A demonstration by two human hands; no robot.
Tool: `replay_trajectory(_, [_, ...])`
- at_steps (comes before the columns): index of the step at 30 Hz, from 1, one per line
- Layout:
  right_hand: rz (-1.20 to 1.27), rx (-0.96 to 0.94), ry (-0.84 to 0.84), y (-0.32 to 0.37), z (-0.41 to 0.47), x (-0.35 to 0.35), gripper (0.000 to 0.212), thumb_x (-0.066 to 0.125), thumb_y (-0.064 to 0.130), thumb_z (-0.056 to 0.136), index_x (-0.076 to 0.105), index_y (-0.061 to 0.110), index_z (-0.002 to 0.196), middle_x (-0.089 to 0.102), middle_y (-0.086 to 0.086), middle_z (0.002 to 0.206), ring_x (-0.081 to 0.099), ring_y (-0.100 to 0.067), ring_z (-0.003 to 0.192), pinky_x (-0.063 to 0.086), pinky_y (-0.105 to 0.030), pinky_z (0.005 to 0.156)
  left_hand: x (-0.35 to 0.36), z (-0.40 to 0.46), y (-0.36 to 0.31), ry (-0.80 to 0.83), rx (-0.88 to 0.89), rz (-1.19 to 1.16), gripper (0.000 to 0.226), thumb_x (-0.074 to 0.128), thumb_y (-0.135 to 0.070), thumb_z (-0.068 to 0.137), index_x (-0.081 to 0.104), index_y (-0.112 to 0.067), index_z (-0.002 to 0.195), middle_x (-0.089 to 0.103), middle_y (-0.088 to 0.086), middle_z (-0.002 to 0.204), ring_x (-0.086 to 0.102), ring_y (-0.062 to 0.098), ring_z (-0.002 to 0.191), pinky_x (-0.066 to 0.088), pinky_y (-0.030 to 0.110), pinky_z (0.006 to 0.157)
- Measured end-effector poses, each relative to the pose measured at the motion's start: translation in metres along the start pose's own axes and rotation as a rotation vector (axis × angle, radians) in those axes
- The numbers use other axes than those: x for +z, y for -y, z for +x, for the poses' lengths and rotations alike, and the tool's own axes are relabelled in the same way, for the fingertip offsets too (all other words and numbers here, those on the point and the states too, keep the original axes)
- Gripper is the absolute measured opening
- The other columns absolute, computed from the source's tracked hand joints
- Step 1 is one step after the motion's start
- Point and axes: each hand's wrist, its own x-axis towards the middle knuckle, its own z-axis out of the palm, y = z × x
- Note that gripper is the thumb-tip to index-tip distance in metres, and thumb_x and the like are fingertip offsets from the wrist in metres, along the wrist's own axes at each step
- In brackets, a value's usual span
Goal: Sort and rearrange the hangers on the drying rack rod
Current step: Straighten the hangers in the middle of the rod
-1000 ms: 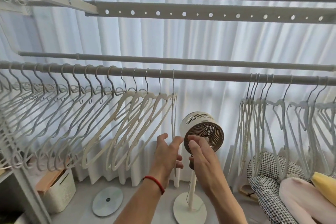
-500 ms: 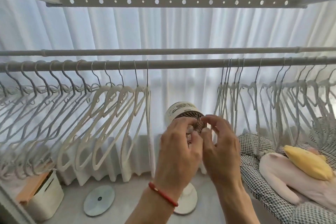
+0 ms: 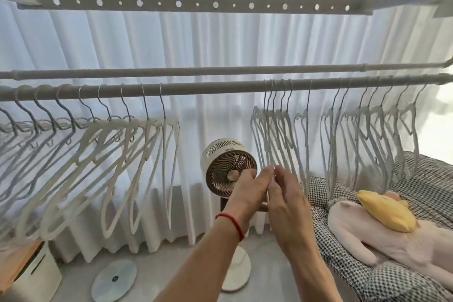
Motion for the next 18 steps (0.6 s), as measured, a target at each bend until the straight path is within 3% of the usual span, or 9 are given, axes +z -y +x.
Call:
replay_trajectory(2, [0.03,0.032,0.021,-0.005,0.007,0.0,0.052,0.039,0.045,0.097,0.055,0.021,0.14,0.064,-0.001,0.13,0.062,-0.018,0.121,0.058,-0.047,0.096,0.003,0.001,0.001,0.01,0.015,0.007,0.047,0.056,-0.049,0.095,0.056,-0.004,0.107,0.06,0.0,0.08,0.06,0.005,0.058,0.049,0.02,0.048])
replay_trajectory(4, [0.118,0.077,0.049,-0.008,0.013,0.002,0.037,0.039,0.038,0.105,0.062,0.022,0.128,0.068,0.001,0.114,0.068,-0.011,0.105,0.063,-0.033,0.076,0.003,-0.001,0.0,-0.027,0.038,0.032,0.032,0.051,-0.043,0.1,0.054,-0.01,0.102,0.053,-0.001,0.073,0.053,0.003,0.049,0.044,0.019,0.042])
replay_trajectory(6, [0.155,0.125,0.072,-0.005,0.017,0.003,0.031,0.036,0.033,0.109,0.066,0.025,0.109,0.07,0.002,0.096,0.07,-0.01,0.085,0.055,-0.02,0.058,0.002,-0.003,0.002,-0.087,0.055,0.071,0.037,0.05,-0.047,0.098,0.054,-0.012,0.107,0.056,0.001,0.075,0.055,0.009,0.054,0.045,0.022,0.044])
replay_trajectory(8, [0.176,0.146,0.11,-0.003,0.021,0.005,0.032,0.034,0.033,0.111,0.063,0.027,0.1,0.069,-0.001,0.091,0.069,-0.004,0.075,0.049,-0.017,0.052,0.0,-0.005,0.005,-0.164,0.061,0.109,0.047,0.049,-0.059,0.089,0.053,-0.022,0.117,0.065,0.004,0.089,0.064,0.017,0.074,0.05,0.027,0.051])
replay_trajectory(9, [0.196,0.155,0.137,-0.002,0.023,0.006,0.03,0.034,0.033,0.111,0.06,0.027,0.098,0.067,0.0,0.091,0.067,0.001,0.072,0.047,-0.015,0.051,0.0,-0.007,0.006,-0.196,0.066,0.12,0.051,0.048,-0.065,0.083,0.052,-0.027,0.117,0.066,0.005,0.097,0.064,0.021,0.082,0.051,0.029,0.053])
replay_trajectory(11, [0.19,0.157,0.181,-0.006,0.027,0.011,0.021,0.032,0.038,0.111,0.051,0.035,0.103,0.061,0.014,0.093,0.06,0.005,0.076,0.047,-0.013,0.064,-0.001,-0.009,0.005,-0.243,0.087,0.117,0.051,0.046,-0.069,0.077,0.051,-0.031,0.112,0.063,0.007,0.099,0.06,0.023,0.082,0.049,0.031,0.057])
replay_trajectory(14, [0.222,0.183,0.21,-0.008,0.029,0.019,0.012,0.03,0.048,0.109,0.04,0.042,0.112,0.054,0.019,0.093,0.058,-0.002,0.089,0.054,-0.035,0.095,-0.007,-0.015,0.001,-0.293,0.127,0.138,0.038,0.045,-0.057,0.092,0.051,-0.027,0.115,0.064,0.005,0.096,0.058,0.019,0.076,0.048,0.03,0.059])
replay_trajectory(16, [0.289,0.22,0.254,-0.007,0.03,0.022,0.024,0.028,0.047,0.109,0.05,0.038,0.104,0.063,0.007,0.097,0.068,-0.012,0.092,0.061,-0.046,0.087,-0.014,-0.017,0.003,-0.315,0.139,0.155,0.032,0.042,-0.049,0.1,0.049,-0.024,0.12,0.066,0.005,0.098,0.063,0.018,0.078,0.051,0.031,0.06])
replay_trajectory(18, [0.355,0.261,0.285,-0.001,0.028,0.022,0.03,0.029,0.038,0.109,0.054,0.027,0.098,0.063,-0.001,0.091,0.068,-0.016,0.08,0.062,-0.034,0.074,-0.019,-0.021,0.003,-0.318,0.154,0.168,0.029,0.039,-0.048,0.102,0.047,-0.026,0.118,0.067,0.005,0.095,0.064,0.018,0.076,0.052,0.035,0.065])
